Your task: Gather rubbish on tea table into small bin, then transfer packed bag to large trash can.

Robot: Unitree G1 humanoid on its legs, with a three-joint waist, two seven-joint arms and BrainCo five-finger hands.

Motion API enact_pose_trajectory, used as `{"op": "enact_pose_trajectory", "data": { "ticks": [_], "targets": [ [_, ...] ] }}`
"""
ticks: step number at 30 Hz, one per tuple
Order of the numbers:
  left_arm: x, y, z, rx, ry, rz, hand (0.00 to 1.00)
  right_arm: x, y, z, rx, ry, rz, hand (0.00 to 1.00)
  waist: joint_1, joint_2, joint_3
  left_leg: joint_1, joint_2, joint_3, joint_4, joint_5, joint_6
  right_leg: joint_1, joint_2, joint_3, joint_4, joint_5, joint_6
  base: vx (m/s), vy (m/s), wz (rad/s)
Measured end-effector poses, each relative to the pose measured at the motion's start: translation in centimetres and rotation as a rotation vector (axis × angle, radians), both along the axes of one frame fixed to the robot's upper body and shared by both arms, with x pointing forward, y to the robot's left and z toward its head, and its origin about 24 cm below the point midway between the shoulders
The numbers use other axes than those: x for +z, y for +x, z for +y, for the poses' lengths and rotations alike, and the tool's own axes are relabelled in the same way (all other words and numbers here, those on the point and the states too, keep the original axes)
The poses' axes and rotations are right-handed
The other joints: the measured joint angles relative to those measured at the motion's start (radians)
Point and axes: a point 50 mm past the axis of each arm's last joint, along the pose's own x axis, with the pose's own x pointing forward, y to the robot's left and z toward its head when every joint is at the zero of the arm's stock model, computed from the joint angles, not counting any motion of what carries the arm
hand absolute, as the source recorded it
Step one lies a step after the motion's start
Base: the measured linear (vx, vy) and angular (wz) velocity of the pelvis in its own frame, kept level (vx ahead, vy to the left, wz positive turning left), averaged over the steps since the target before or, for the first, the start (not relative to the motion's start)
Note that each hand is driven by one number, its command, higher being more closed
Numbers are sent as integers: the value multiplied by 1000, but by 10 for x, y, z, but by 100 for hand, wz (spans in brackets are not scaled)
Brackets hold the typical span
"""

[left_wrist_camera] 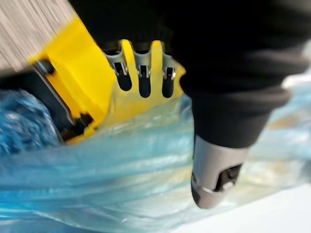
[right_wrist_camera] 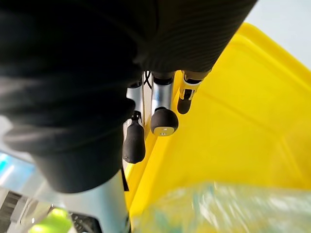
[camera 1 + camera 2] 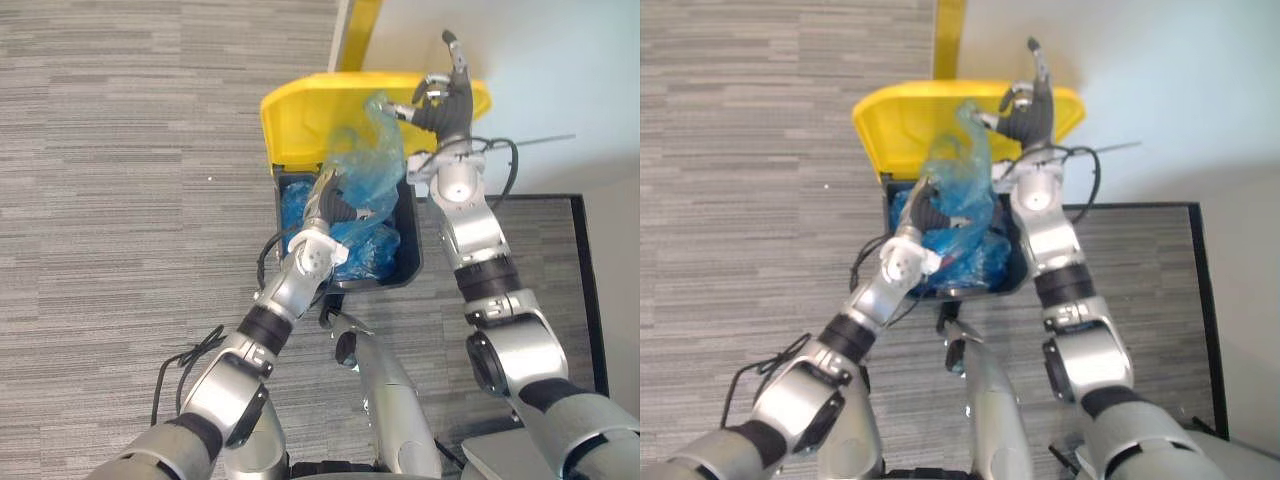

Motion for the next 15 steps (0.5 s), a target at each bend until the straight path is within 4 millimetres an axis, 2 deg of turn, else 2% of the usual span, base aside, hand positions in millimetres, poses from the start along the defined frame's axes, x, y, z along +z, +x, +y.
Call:
{"op": "enact_pose_trajectory", "data": {
  "ticks": [3, 8, 9, 11, 15],
  "targets": [
    [-23, -10, 20, 26, 1, 53, 0, -17, -1, -7, -22, -31, 40, 0, 9, 0, -1, 35, -14, -1, -30, 12, 13, 34, -7, -2, -17, 0, 0, 4, -29, 9],
    [-86, -41, 69, 146, -122, 283, 0, -54, -4, -23, -62, -57, 162, 0, 21, 0, -19, 77, -25, -3, -42, 14, 18, 74, -15, -1, -22, 2, 3, -8, -9, 3],
    [-100, -49, 80, 182, -143, 342, 0, -73, -1, -28, -80, -83, 256, 0, 25, 0, -19, 93, -29, -3, -46, 15, 19, 90, -17, -1, -25, 3, 5, -23, -1, 5],
    [-125, -65, 97, 253, -159, 436, 0, -96, -6, -39, -119, -67, 327, 0, 39, 0, -19, 125, -34, -3, -58, 18, 24, 123, -20, -1, -37, 3, 5, -37, 3, 5],
    [-173, -99, 129, 370, -142, 641, 0, -130, -18, -41, -125, -58, 427, 0, 43, -2, -21, 170, -52, 3, -66, 20, 29, 165, -21, 23, -61, 11, 17, -65, 13, -4]
  ]
}}
